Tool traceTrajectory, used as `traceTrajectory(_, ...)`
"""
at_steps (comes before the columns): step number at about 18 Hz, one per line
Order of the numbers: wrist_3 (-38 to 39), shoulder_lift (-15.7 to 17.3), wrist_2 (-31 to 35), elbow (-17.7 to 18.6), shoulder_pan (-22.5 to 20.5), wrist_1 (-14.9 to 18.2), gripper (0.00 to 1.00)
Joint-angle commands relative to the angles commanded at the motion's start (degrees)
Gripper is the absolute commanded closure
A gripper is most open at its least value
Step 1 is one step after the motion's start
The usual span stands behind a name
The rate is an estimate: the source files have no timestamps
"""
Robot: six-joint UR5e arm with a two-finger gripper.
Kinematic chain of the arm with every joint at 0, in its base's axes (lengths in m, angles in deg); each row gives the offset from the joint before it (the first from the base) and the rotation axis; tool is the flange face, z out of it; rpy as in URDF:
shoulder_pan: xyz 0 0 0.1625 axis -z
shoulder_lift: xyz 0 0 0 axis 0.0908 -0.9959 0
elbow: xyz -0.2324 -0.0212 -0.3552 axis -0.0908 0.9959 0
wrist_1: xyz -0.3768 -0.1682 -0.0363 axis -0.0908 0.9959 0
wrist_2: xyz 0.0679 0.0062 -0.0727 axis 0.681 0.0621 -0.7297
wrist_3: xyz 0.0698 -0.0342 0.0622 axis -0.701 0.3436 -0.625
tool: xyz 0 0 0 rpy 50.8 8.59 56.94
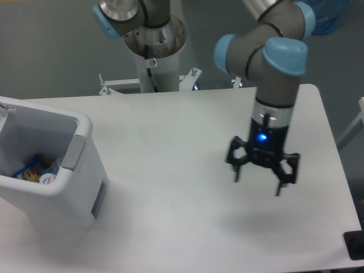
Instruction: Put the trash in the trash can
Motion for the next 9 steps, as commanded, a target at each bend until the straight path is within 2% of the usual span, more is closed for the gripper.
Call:
traceTrajectory(5,-3.8,0.5,3.1,0.0,0.3,2.3,0.00)
traceTrajectory(9,-5.4,0.6,3.6,-0.1,0.3,2.5,0.00)
